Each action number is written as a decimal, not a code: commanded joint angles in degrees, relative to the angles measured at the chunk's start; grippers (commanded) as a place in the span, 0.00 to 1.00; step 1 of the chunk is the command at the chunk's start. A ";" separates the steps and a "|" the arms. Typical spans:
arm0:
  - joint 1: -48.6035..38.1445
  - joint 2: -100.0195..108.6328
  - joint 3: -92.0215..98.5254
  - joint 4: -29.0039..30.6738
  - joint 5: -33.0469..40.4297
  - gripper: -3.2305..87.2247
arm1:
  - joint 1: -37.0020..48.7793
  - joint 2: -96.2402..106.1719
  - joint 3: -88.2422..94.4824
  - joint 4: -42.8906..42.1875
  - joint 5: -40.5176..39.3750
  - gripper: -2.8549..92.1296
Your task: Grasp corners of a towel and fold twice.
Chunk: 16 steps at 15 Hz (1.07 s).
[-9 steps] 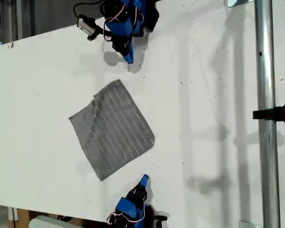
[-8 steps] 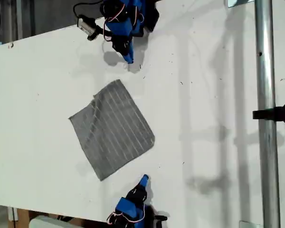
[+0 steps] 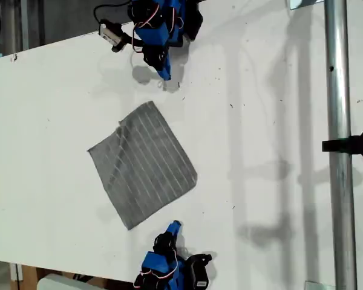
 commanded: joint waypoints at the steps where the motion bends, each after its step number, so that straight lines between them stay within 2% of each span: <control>1: -0.26 0.44 -0.26 0.26 -5.01 0.00 | -2.55 0.09 -2.29 -0.09 -0.09 0.03; 3: 2.37 0.18 -3.34 0.44 -9.49 0.00 | -4.48 0.09 -8.00 0.00 -0.70 0.03; 5: 4.83 -7.47 -10.37 -1.85 -11.78 0.00 | -4.31 -6.50 -15.56 -0.88 -2.81 0.03; 8: 5.89 -31.82 -29.62 -6.42 -9.49 0.00 | -0.79 -24.79 -29.09 -5.89 -12.83 0.03; 11: 6.77 -52.38 -46.85 -9.49 -5.89 0.00 | 4.04 -39.37 -39.73 -6.59 -23.38 0.03; 15: 9.40 -75.32 -68.38 -7.47 -4.04 0.00 | 11.87 -57.04 -56.78 -5.19 -39.02 0.03; 16: 9.76 -81.39 -75.41 -4.39 -3.96 0.00 | 13.71 -61.96 -61.00 -4.48 -42.45 0.03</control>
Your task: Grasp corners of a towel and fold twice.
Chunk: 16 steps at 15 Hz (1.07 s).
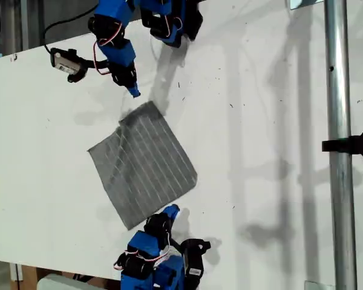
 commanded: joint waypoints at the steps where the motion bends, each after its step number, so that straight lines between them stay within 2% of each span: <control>1: 1.67 -11.60 -17.67 5.36 0.79 0.00 | 3.96 -8.53 -10.99 0.62 -6.86 0.03; 5: 2.46 -23.99 -31.82 8.61 3.43 0.00 | 9.40 -17.05 -17.05 1.67 -12.83 0.03; 6: 2.37 -25.31 -32.78 9.32 3.69 0.00 | 9.49 -17.67 -17.05 2.37 -13.01 0.07; 7: 2.20 -25.75 -32.78 9.40 3.69 0.01 | 9.40 -18.11 -17.05 3.34 -13.18 0.21; 9: 1.85 -26.19 -32.87 9.49 4.31 0.03 | 9.23 -18.81 -16.61 3.60 -15.56 0.42; 10: 1.58 -26.37 -32.96 9.93 4.39 0.05 | 9.49 -20.21 -16.52 3.78 -16.61 0.45; 16: 0.62 -27.33 -33.49 11.07 4.83 0.10 | 11.16 -30.32 -8.61 -8.44 -22.68 0.45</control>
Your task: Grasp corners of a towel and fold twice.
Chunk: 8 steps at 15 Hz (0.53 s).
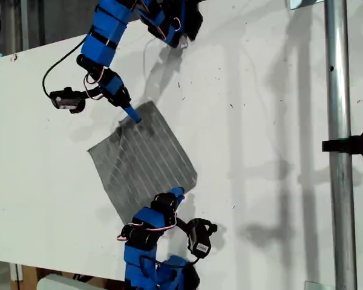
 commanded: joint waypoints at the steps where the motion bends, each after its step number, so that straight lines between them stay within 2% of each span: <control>1: -0.88 0.44 -4.48 0.53 0.62 0.10 | 0.88 -4.13 1.85 -5.98 -1.76 0.44; 8: -1.41 0.18 -4.66 1.49 0.26 0.10 | 0.62 -19.51 2.20 -11.78 -2.11 0.36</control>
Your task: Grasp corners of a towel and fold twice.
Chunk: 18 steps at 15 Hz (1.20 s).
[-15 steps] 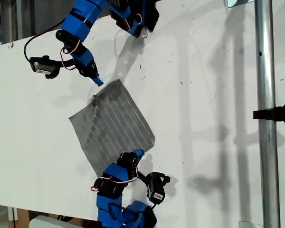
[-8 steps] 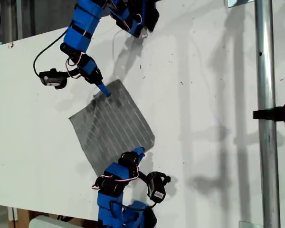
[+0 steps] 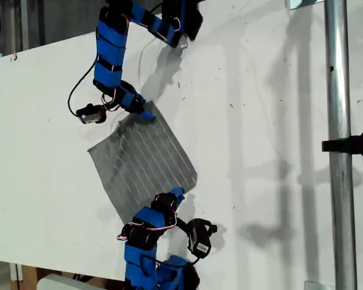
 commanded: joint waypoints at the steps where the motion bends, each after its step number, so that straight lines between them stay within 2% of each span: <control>1: -1.41 0.26 -4.48 0.88 -0.70 0.10 | 0.26 -1.49 -1.41 -1.67 -0.88 0.36; 3: -1.32 0.26 -4.31 1.14 -1.49 0.10 | -0.18 -2.37 -2.64 -1.32 -0.88 0.32; 4: -1.32 0.26 -4.31 1.23 -2.02 0.10 | -0.44 -2.37 -2.72 -1.32 -0.62 0.13; 7: -1.41 0.09 -4.22 1.41 -2.81 0.11 | -1.67 -2.37 -2.72 -1.67 -0.18 0.03; 10: -2.02 -1.85 -4.92 1.41 -2.29 0.22 | -2.37 -2.72 -2.99 -1.85 -0.09 0.03; 12: -2.11 -5.45 -9.23 0.70 2.46 0.35 | -2.46 -2.81 -2.99 -1.93 -0.09 0.03; 14: -2.72 -12.83 -17.75 1.93 6.86 0.36 | -2.46 -2.90 -3.08 -1.93 -0.09 0.03; 16: -4.66 -24.17 -29.44 6.42 10.99 0.35 | -2.64 -2.99 -3.08 -1.93 0.09 0.03; 17: -5.19 -29.18 -34.63 8.44 12.04 0.35 | -2.72 -2.99 -3.08 -1.93 0.09 0.03; 18: -5.98 -30.94 -34.54 8.00 11.95 0.34 | -2.81 -2.99 -3.08 -1.93 0.18 0.03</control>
